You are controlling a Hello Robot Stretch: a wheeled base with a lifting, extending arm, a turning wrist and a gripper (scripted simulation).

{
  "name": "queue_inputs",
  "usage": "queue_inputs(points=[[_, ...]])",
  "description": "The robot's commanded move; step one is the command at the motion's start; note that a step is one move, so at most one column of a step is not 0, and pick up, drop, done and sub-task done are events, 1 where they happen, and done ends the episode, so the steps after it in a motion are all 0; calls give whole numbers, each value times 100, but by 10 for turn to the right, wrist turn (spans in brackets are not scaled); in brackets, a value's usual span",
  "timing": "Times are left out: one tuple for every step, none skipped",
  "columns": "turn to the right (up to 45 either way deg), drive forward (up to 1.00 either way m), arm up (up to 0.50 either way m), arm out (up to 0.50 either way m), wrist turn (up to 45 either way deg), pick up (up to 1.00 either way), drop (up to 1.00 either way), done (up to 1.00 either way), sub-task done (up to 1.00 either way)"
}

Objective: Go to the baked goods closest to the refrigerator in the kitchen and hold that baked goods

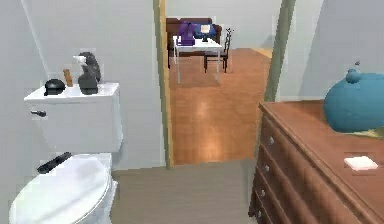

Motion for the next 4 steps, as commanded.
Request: queue_inputs(points=[[0, 100, 0, 0, 0, 0, 0, 0, 0], [0, 20, 0, 0, 0, 0, 0, 0, 0], [120, 0, 0, 0, 0, 0, 0, 0, 0], [0, 80, 0, 0, 0, 0, 0, 0, 0]])
